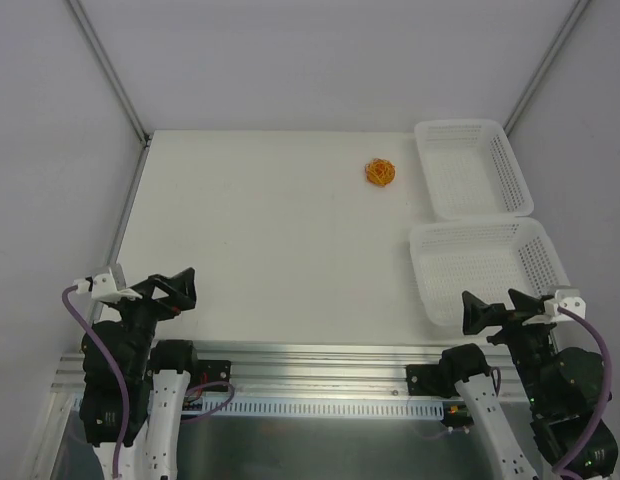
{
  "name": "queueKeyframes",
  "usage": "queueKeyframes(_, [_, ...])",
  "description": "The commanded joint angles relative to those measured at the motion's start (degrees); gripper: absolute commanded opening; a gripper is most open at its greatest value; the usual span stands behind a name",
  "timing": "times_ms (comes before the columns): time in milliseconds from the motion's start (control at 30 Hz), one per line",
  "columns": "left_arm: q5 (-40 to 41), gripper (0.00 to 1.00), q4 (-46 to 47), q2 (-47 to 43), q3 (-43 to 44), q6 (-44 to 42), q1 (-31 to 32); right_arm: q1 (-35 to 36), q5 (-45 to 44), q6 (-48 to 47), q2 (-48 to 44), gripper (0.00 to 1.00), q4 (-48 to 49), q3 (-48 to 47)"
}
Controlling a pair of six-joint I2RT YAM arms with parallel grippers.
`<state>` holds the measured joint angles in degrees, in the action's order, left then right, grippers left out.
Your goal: Untangle the cables
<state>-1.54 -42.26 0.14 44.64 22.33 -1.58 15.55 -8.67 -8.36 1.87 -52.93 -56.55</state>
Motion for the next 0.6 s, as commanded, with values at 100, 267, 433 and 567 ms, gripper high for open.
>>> queueKeyframes(100, [-1.97, 0.99, 2.45, -4.98, -1.66, 2.54, -0.44, -0.17, 1.45, 0.45, 6.20, 1.00, 2.65, -0.92])
queueKeyframes(267, [-5.31, 0.99, 2.36, 1.59, -3.24, 5.61, -0.44, -0.17, 8.73, 0.27, 14.55, 0.99, 5.37, -1.10])
queueKeyframes(433, [-9.87, 0.99, 2.18, 16.71, -3.34, 8.79, -0.44, -0.17, 14.46, 4.58, 27.81, 1.00, 8.80, -1.98])
queueKeyframes(567, [-11.64, 0.99, 1.74, 26.21, -3.60, 11.16, -0.09, -0.26, 11.41, 11.05, 45.27, 1.00, 8.11, -6.89])
